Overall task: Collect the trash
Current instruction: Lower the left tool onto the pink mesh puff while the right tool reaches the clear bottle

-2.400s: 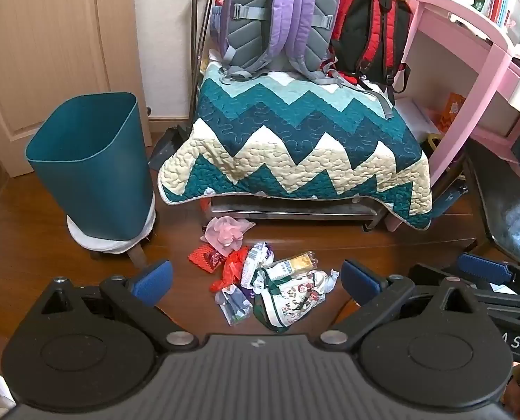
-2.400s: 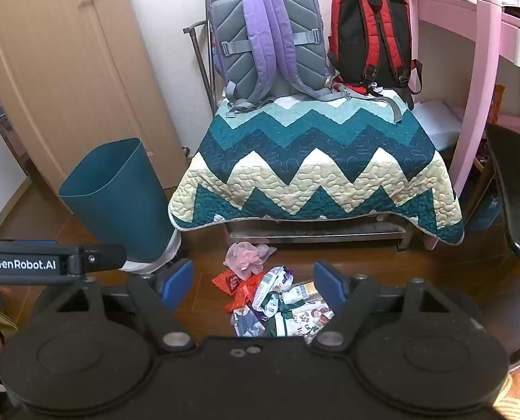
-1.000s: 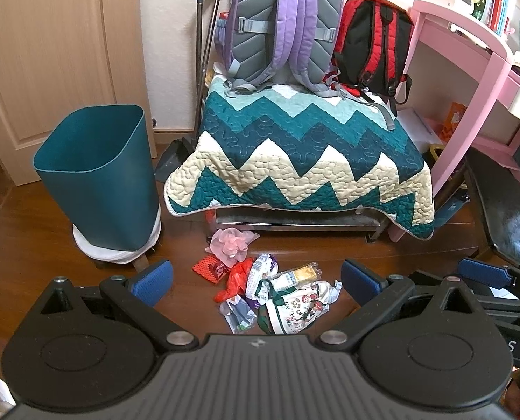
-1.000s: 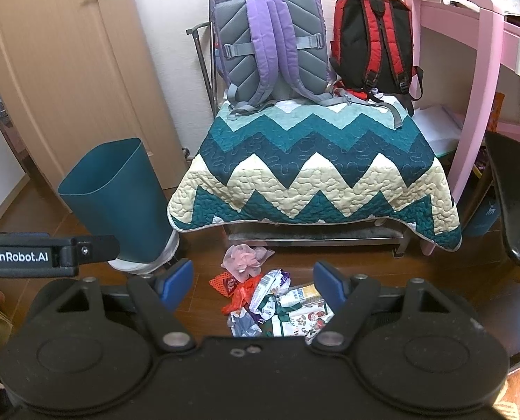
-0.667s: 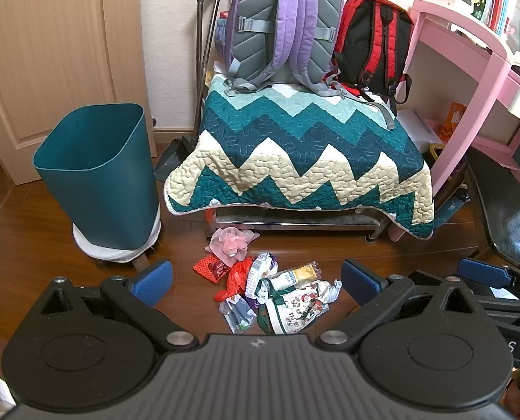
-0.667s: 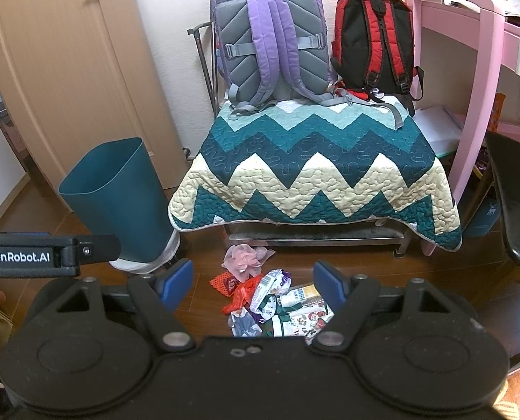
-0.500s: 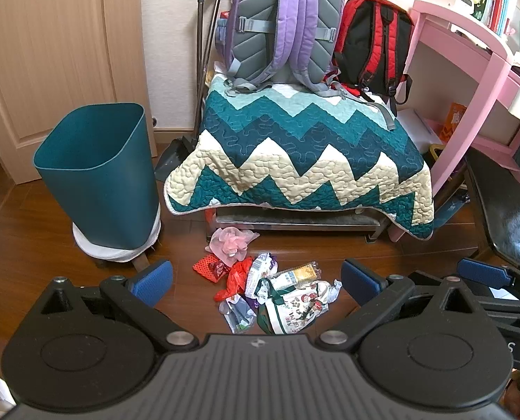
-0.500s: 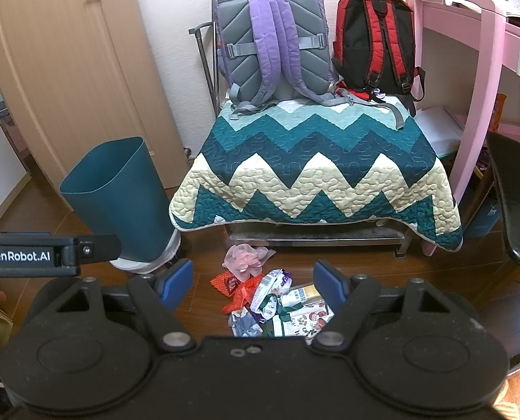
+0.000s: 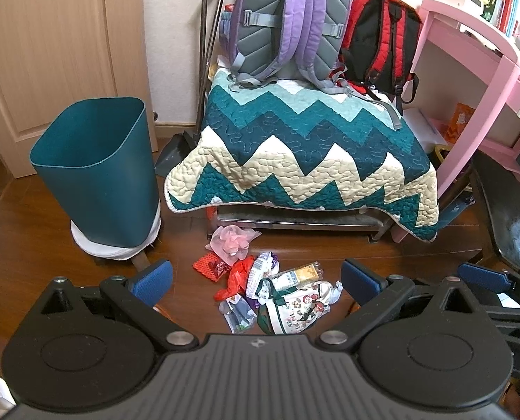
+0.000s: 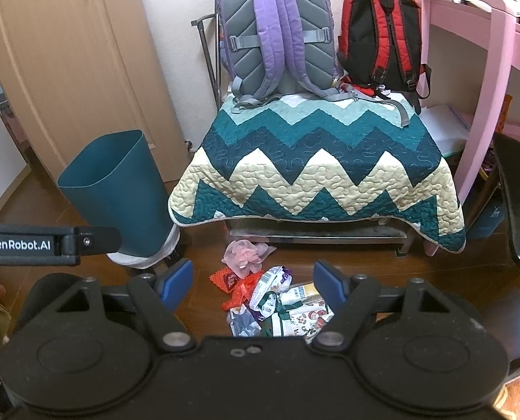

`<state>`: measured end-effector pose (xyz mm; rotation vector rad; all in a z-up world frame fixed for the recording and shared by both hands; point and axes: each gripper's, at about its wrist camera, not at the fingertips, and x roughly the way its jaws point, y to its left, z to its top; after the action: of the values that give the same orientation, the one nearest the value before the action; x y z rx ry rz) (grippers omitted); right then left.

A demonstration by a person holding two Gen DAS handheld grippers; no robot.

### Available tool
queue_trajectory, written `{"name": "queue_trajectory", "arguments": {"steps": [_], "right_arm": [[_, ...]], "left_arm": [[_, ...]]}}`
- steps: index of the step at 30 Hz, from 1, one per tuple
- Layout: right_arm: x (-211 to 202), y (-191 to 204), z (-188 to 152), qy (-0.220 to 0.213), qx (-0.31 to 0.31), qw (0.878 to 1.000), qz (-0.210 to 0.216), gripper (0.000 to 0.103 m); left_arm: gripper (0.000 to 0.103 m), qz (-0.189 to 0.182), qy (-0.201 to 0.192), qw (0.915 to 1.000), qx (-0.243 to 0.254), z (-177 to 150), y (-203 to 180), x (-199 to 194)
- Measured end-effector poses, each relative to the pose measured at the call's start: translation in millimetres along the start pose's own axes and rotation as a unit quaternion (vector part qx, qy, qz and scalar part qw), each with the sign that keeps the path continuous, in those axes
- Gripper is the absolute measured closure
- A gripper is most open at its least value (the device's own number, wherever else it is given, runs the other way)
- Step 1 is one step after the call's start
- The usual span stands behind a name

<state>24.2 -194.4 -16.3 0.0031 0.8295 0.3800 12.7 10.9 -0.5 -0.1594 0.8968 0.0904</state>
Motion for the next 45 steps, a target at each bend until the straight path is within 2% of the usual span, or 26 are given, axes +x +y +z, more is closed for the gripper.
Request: {"name": "queue_trajectory", "arguments": {"steps": [19, 25, 30, 37, 40, 45], "right_arm": [[52, 1, 15, 0.031, -0.025, 0.999, -0.005, 0.028], [91, -9, 24, 0.035, -0.030, 0.999, -0.003, 0.028], [146, -27, 35, 0.042, -0.048, 0.998, -0.008, 0.028], [239, -55, 34, 0.090, -0.091, 0.992, 0.010, 0.028], [281, -61, 28, 0.122, -0.088, 0.989, 0.012, 0.028], [345, -73, 15, 0.143, -0.088, 0.986, 0.005, 0.029]], "left_arm": [[0.000, -0.009, 0.036, 0.9992, -0.011, 12, 17, 56], [0.000, -0.003, 0.040, 0.9992, -0.010, 22, 26, 93], [0.000, 0.000, 0.034, 0.9994, 0.003, 34, 39, 146], [0.000, 0.028, 0.081, 0.9960, -0.023, 46, 65, 246], [0.000, 0.044, 0.108, 0.9930, -0.018, 46, 68, 292], [0.000, 0.066, 0.137, 0.9884, 0.003, 38, 65, 366]]}}
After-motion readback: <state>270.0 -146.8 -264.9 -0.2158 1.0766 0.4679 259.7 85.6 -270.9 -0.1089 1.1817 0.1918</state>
